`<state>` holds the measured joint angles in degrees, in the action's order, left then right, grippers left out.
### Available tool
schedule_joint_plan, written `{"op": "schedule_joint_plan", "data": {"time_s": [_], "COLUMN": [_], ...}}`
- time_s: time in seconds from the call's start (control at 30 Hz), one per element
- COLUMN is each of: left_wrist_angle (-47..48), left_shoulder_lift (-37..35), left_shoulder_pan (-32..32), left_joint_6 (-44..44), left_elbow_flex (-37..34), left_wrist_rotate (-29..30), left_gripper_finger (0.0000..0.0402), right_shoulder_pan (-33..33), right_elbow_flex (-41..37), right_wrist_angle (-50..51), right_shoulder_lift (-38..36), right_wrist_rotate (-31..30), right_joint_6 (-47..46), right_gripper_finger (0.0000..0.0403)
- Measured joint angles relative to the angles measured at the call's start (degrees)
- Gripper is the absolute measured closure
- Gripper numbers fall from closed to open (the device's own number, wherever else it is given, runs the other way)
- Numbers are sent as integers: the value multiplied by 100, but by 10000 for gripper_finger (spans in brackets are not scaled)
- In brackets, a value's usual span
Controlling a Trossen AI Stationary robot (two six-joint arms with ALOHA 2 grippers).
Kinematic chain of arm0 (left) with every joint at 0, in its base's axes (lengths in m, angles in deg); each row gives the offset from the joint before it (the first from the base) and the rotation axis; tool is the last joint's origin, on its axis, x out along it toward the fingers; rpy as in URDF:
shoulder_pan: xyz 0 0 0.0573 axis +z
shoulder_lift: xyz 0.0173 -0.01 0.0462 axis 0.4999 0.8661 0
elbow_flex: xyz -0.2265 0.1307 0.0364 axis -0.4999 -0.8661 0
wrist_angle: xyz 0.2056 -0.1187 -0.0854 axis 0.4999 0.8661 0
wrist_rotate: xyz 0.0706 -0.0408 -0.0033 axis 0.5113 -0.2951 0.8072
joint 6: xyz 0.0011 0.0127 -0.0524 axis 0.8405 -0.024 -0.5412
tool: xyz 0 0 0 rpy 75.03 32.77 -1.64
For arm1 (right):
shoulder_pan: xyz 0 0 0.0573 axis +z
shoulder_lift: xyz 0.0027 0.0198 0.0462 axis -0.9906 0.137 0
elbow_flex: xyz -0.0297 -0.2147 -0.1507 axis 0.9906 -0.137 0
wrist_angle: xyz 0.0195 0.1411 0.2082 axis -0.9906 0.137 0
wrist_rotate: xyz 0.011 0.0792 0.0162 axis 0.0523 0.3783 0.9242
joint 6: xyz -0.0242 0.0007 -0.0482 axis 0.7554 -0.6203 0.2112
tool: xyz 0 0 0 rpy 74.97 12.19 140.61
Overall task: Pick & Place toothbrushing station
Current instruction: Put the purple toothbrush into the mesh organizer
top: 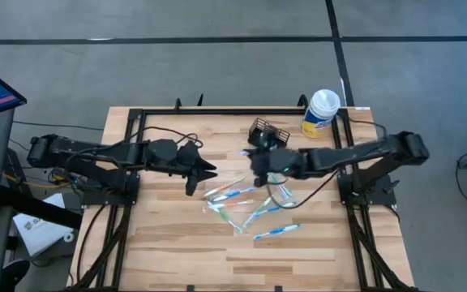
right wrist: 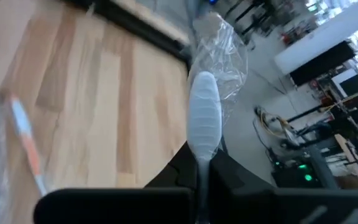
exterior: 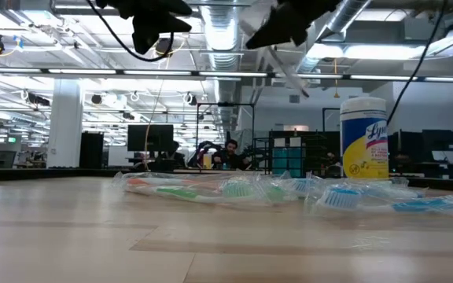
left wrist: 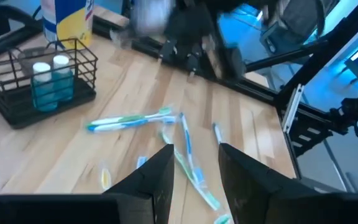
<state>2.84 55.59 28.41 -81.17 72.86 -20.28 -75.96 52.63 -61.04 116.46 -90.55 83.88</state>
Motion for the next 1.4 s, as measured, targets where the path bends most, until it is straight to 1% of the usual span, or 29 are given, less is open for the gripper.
{"op": "schedule_joint_plan", "data": {"time_s": [0.23,0.37,0.5,0.73,0.87,1.13,1.3,1.4], "left_wrist_angle": [-118,-197,-207,-216,-214,-214,-212,-212], "left_shoulder_lift": [45,45,45,45,45,45,45,45], "left_shoulder_pan": [4,4,4,4,4,3,4,4], "left_joint_6": [165,300,313,314,313,314,315,418], "left_elbow_flex": [-22,-22,-22,-22,-22,-19,-15,-15], "left_wrist_rotate": [27,27,24,20,19,16,-2,-2], "left_gripper_finger": [281,286,284,288,288,289,289,289], "right_shoulder_pan": [-364,-592,-884,-1471,-1758,-2332,-2699,-2893], "right_elbow_flex": [-1046,-1614,-2064,-2641,-2979,-3565,-3928,-4113], "right_wrist_angle": [-909,-1722,-2363,-3189,-3823,-4903,-5378,-5695], "right_shoulder_lift": [-993,-1358,-1579,-1654,-1654,-1652,-1652,-1642], "right_wrist_rotate": [304,521,927,1234,1456,1485,1760,1827], "right_joint_6": [-520,-696,-883,-1176,-1334,-1531,-1787,-1859], "right_gripper_finger": [403,403,403,403,403,403,403,403]}}
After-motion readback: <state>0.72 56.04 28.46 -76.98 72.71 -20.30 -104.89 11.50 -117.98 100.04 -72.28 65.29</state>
